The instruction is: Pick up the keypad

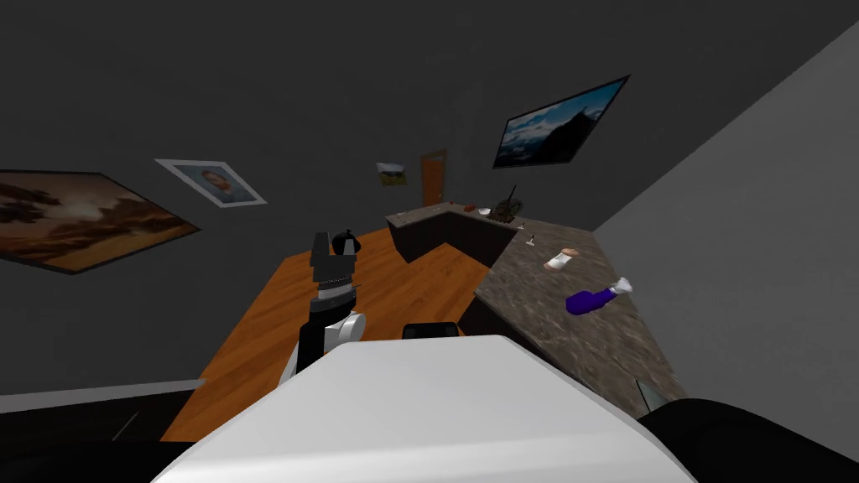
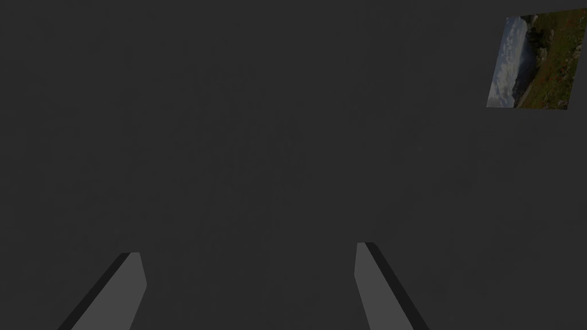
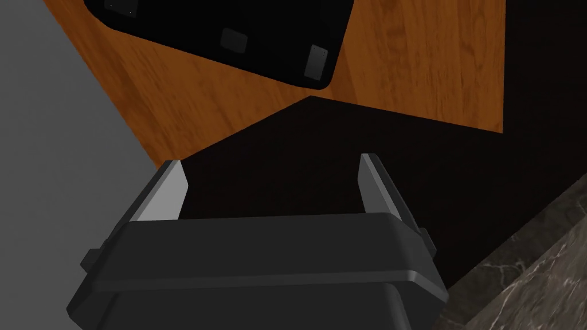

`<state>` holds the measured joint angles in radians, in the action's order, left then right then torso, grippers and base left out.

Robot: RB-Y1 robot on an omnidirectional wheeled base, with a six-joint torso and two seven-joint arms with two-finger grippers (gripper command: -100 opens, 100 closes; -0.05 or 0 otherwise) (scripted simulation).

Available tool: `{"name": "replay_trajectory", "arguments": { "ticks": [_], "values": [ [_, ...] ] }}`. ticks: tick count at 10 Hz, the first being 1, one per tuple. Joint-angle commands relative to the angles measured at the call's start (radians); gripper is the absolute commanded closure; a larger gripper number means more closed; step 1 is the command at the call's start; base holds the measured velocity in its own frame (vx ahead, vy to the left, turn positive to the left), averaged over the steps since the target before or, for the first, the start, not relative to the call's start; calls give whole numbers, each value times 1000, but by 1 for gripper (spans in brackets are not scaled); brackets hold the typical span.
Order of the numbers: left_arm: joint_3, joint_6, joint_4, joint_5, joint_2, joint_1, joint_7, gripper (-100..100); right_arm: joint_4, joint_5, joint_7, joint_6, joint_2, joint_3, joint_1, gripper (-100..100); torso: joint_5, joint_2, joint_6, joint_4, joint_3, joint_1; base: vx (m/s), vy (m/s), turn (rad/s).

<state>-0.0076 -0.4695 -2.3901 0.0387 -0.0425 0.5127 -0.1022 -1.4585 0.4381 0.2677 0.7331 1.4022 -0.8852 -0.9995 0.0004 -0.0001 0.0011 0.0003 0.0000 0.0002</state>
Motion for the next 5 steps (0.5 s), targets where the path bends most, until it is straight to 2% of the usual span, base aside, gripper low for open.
{"name": "replay_trajectory", "arguments": {
  "ticks": [1, 2, 3, 5],
  "values": [
    [0, 0, 0, 0, 0, 0, 0, 0, 39, -6, 29, 1, 17, -23, 22, -100, 0, 0, 0, 0, 0, 0, 9, -1, 98],
    [0, 0, 0, 0, 0, 0, 0, 0, 63, 6, 45, -6, 61, -47, 17, -100, 0, 0, 1, 0, 0, 0, 8, 8, 166],
    [0, 0, 0, 0, 0, 0, 0, 0, 63, 6, 45, -6, 61, -47, 17, -100, 0, 0, 0, 0, 0, 0, 6, 1, 112],
    [0, 0, 0, 0, 0, 0, 0, 0, 105, 28, 75, -23, 135, -89, 11, -100, 0, 0, 0, 0, 0, 0, 5, 1, 239]
  ]
}}
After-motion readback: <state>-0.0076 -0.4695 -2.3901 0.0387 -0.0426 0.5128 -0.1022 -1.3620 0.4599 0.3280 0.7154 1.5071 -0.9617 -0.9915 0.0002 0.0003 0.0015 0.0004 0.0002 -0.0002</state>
